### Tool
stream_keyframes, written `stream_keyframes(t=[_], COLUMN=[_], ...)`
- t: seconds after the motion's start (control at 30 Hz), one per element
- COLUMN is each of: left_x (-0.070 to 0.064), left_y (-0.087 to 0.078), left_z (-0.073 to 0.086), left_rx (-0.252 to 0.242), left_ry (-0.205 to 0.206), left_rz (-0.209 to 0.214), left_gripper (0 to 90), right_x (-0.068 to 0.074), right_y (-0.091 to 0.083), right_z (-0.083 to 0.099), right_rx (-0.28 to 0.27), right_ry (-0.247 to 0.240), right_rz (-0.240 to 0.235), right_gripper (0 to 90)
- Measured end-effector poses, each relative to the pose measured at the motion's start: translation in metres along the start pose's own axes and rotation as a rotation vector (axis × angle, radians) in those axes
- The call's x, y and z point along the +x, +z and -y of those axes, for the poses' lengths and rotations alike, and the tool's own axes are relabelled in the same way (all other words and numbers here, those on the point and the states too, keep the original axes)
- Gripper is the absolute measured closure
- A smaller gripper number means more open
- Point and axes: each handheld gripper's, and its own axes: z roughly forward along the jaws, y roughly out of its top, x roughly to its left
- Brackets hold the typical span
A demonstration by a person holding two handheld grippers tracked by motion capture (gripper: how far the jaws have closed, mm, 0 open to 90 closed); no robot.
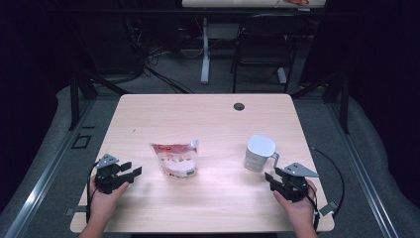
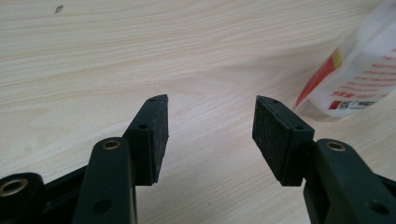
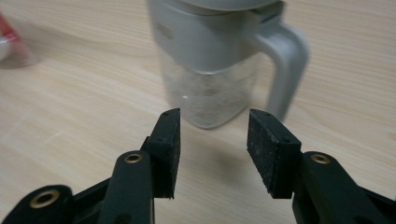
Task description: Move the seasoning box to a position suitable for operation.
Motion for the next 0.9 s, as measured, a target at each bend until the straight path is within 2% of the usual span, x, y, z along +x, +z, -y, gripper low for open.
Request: stream_keyframes(t=[0.07, 0.17, 0.2, 0.3, 0.37, 0.47, 0.5, 0.57, 0.6, 0.7, 0.9], left_x=[0.001, 0.004, 0.005, 0.006, 0.005, 0.004, 0.003, 0.003, 0.003, 0.003, 0.004], left_y=[0.001, -0.001, -0.002, -0.001, -0.003, -0.004, -0.005, -0.005, -0.005, -0.005, -0.005], left_z=[0.000, 0.000, 0.001, 0.003, 0.004, 0.005, 0.005, 0.005, 0.006, 0.006, 0.007], left_rx=[0.007, 0.029, 0.034, 0.036, 0.048, 0.036, 0.024, 0.024, 0.024, 0.030, 0.043], left_ry=[-0.009, -0.022, -0.034, -0.037, -0.024, -0.018, -0.016, -0.016, -0.017, -0.015, -0.012], left_rz=[-0.010, 0.012, 0.005, -0.003, -0.006, -0.017, -0.031, -0.031, -0.032, -0.024, -0.005], left_gripper=[46.0, 46.7, 46.6, 46.6, 46.5, 46.0, 46.3, 46.3, 46.4, 46.5, 48.9], right_x=[-0.003, -0.009, -0.013, -0.016, -0.019, -0.023, -0.025, -0.026, -0.030, -0.032, -0.029], right_y=[0.000, 0.002, 0.006, 0.009, 0.013, 0.018, 0.021, 0.021, 0.023, 0.026, 0.034], right_z=[0.000, -0.002, -0.004, -0.005, -0.007, -0.010, -0.013, -0.015, -0.017, -0.018, -0.020], right_rx=[-0.002, -0.029, -0.018, -0.026, -0.037, -0.041, -0.044, -0.051, -0.066, -0.058, -0.039], right_ry=[0.006, 0.044, 0.024, 0.021, 0.051, 0.055, 0.062, 0.057, 0.078, 0.082, 0.053], right_rz=[0.015, 0.033, 0.044, 0.058, 0.062, 0.078, 0.060, 0.062, 0.074, 0.082, 0.097], right_gripper=[53.0, 49.3, 49.2, 48.5, 48.5, 51.6, 56.9, 57.8, 58.0, 58.1, 65.7])
